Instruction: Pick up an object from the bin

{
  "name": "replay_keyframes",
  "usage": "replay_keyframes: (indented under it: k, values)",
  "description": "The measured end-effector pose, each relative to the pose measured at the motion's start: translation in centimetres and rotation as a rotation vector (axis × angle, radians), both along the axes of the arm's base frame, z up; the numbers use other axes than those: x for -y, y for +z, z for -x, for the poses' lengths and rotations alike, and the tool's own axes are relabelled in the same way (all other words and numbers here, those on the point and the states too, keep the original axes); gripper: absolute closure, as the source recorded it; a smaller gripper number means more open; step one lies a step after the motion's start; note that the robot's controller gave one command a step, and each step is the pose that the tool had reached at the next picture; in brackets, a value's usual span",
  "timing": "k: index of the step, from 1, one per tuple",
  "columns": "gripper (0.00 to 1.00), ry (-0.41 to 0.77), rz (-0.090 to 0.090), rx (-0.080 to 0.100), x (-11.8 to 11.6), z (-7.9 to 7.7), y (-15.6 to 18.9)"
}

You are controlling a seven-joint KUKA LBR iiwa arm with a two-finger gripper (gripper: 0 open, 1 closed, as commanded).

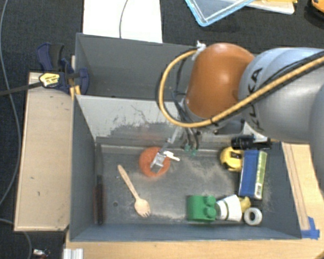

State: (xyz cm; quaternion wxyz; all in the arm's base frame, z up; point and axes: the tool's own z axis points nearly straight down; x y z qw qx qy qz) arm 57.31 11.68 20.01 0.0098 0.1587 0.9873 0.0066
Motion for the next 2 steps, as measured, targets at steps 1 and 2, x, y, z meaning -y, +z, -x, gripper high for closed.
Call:
replay_keyframes:
  k: [1,2]
  values:
    - [0.00,0.030,0.001,-0.009,-1.5,0.4,-0.1]
    - [0.00,-0.237,-0.008,0.003,-0.2,1.6,-2.7]
